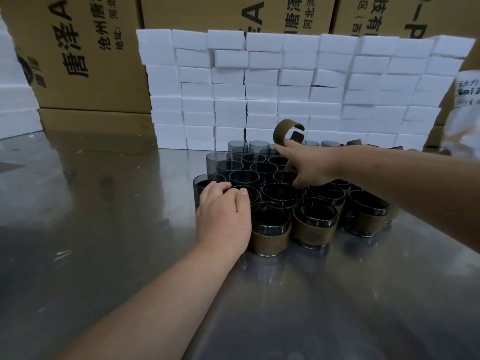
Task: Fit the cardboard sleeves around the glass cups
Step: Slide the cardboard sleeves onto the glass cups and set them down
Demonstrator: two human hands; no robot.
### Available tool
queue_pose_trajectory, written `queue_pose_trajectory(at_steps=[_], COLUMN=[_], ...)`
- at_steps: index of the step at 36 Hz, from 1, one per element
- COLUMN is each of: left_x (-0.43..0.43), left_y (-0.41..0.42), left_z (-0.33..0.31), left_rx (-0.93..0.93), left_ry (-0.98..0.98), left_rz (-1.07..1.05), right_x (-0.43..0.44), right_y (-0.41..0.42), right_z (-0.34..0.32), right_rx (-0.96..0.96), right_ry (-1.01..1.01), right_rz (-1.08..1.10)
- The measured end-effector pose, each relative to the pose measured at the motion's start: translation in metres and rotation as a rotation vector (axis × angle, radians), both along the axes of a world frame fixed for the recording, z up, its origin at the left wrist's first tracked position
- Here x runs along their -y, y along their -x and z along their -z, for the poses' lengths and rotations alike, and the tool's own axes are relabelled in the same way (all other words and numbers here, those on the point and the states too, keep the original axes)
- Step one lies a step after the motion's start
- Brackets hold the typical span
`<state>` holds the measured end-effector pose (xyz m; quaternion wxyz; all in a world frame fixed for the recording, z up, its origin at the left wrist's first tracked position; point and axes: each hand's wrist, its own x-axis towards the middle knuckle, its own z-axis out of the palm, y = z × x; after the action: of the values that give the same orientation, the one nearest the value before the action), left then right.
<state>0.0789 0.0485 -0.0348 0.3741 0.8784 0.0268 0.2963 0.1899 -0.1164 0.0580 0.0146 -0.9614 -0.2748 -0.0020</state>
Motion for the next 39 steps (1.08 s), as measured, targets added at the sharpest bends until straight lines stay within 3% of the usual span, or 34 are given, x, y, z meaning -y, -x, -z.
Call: queue_pose_trajectory(at_steps=[16,27,35,39], left_x=[0.001,0.001,0.004,0.006], left_y=[-0.001,0.002,0.009,0.013], left_z=[0.001,-0.002,-0.005,-0.007], left_rx=[0.012,0.006,0.084,0.131], left_ry=[0.010,-0.006,-0.108,-0.151], left_rz=[0.001,0.001,-0.002,0.054], right_x=[0.004,-0.008,-0.012,-0.014], right_y=[0.007,0.015,0.031,0.051], right_z=[0.011,-0.006,-0.027,-0.040], right_rx=[0.015,0.129,0.263,0.261], right_ry=[0.154,0.062,-0.226,-0.564], right_rz=[-0.018,-0.075,-0.100,-0.127])
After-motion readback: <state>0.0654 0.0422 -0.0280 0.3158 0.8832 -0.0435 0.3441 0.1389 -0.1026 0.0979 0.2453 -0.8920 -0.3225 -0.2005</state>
